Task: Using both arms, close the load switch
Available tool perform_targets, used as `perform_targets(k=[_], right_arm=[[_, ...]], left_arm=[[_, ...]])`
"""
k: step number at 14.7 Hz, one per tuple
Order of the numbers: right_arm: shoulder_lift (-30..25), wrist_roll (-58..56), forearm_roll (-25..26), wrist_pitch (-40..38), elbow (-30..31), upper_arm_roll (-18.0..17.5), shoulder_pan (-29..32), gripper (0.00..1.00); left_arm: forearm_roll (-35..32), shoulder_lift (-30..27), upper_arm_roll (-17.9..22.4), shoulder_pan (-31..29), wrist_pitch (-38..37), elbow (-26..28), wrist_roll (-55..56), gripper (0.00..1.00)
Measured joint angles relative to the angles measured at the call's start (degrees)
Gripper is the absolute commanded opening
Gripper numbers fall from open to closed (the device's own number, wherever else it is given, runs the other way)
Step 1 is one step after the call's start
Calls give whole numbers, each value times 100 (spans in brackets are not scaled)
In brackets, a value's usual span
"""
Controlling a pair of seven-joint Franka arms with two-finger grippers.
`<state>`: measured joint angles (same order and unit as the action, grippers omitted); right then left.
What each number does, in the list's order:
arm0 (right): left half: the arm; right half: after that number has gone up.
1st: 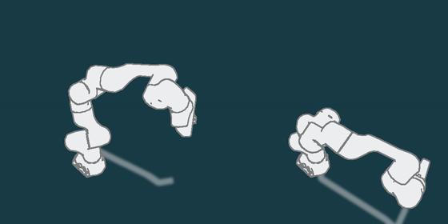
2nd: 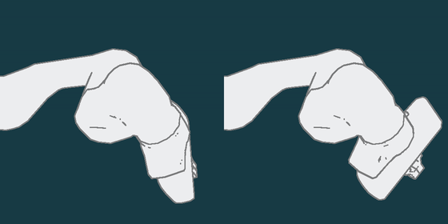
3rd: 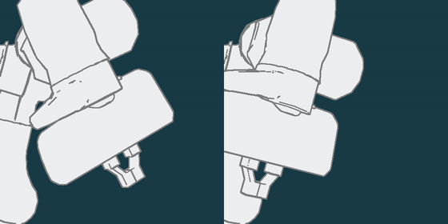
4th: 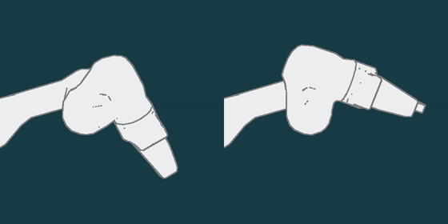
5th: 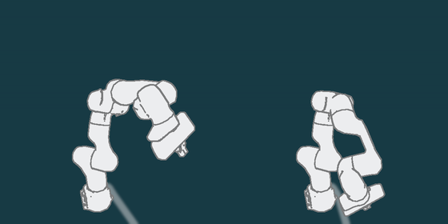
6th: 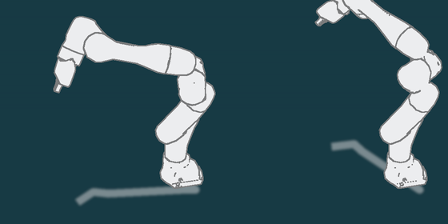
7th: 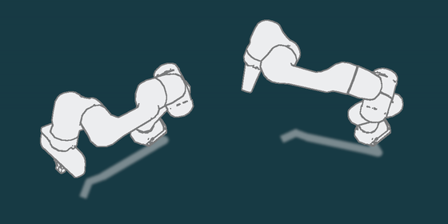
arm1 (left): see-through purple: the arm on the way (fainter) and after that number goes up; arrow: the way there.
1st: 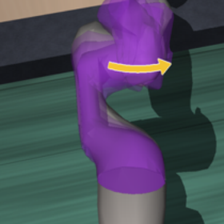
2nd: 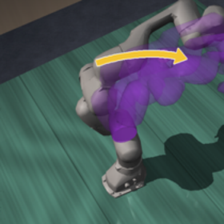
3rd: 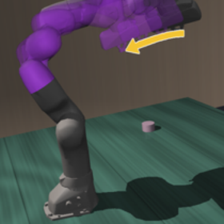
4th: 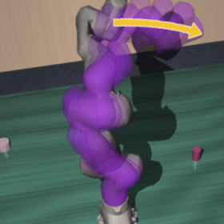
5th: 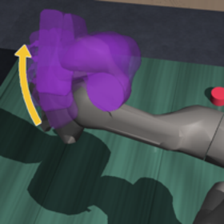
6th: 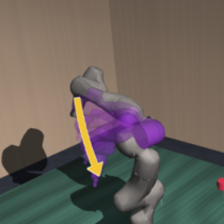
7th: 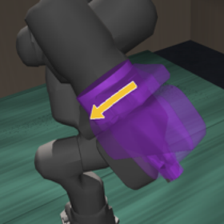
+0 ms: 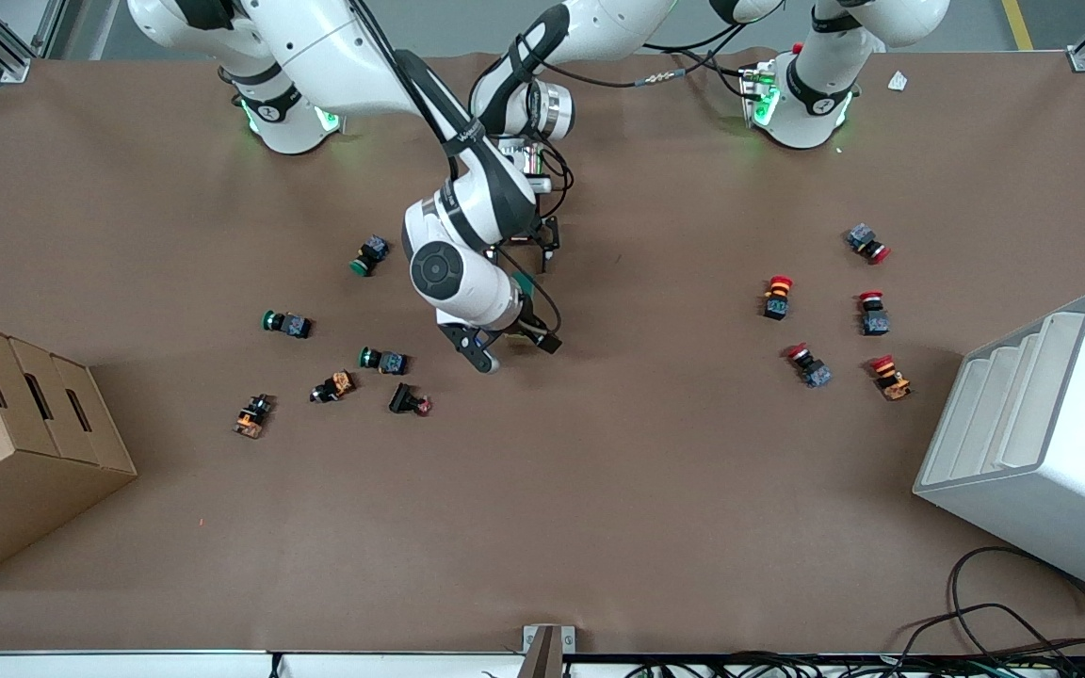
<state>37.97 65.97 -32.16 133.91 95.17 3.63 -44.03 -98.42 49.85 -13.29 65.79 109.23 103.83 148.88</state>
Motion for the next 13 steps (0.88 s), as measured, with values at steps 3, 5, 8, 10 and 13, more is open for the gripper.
perform_targets(k=[3, 5, 8, 10, 13], right_arm=[[20, 0, -11, -43, -48, 0, 52, 100], [76, 0, -16, -48, -84, 0, 67, 100], [165, 0, -16, -52, -157, 0, 75, 100], [197, 0, -16, -57, -200, 0, 92, 100], [298, 0, -16, -76, -307, 0, 112, 100]], left_arm=[[0, -2, 13, -51, -9, -54, 2, 100], [0, -4, 14, -118, -8, -93, 2, 100], [0, -4, 14, -168, -8, -120, 2, 100], [0, -4, 14, -186, -7, -122, 2, 100], [0, -4, 12, -188, -7, -139, 5, 100]])
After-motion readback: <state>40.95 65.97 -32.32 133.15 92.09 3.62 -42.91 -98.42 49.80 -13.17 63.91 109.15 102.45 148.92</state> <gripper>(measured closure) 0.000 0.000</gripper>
